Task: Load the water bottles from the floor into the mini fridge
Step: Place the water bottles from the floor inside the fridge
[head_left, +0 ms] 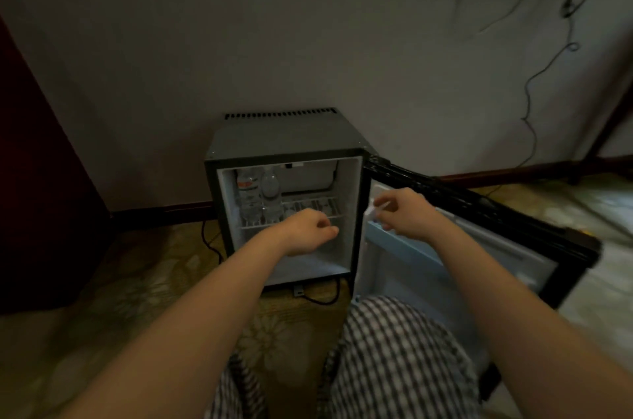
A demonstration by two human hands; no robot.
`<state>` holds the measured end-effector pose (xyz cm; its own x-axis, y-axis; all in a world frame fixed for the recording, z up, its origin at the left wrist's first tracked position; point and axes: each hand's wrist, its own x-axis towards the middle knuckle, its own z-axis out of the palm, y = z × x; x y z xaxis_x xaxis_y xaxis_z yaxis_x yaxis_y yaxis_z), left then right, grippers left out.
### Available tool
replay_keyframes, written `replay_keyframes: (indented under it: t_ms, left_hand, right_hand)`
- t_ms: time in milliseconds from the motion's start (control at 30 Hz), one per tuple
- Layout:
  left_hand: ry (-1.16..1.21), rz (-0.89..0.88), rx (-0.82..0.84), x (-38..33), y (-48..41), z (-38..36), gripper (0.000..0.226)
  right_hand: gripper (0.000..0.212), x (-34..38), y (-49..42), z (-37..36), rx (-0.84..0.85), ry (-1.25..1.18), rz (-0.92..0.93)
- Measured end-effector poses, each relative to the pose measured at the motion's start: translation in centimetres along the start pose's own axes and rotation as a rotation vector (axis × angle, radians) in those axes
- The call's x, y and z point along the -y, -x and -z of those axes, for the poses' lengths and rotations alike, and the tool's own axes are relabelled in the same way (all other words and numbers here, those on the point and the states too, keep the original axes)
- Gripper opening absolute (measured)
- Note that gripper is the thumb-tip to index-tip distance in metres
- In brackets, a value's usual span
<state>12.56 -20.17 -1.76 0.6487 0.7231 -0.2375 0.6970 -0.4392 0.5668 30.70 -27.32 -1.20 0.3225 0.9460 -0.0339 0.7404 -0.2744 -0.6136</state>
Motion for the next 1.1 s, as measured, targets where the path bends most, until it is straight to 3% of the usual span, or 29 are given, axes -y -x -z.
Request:
replay_keyframes:
  t_ms: [233,533,833,1000,1100]
  left_hand:
    - [-0.074,-0.233,0.048,-9.6,3.6,-5.2,0.034]
    - [-0.010,-0.339,0.248,-15.9,6.1,-17.2,0.032]
    - [-0.029,-0.261,0.443,-16.2,6.9,-28.1,0.025]
    - [-0.137,-0.174,0.455,-15.3,6.6,-31.6,0.033]
    - [-0.153,-0.127,0.449,-14.9,6.1,-33.2,0.034]
  right_hand:
    - [0.028,-5.9,10.2,4.5,-0.082,-0.028,-0.063]
    - [0.030,-15.8,22.3,5.4,-0.206,-0.060,-0.215]
    - [0.039,-27.6,29.1,-2.6,-0.015,-0.079,-0.575]
    - [0.062,-30.1,28.7,-7.5,0.056,-0.033,-0.646]
    - [0.065,-31.3,27.2,-9.0,0.063,-0.018,-0.681]
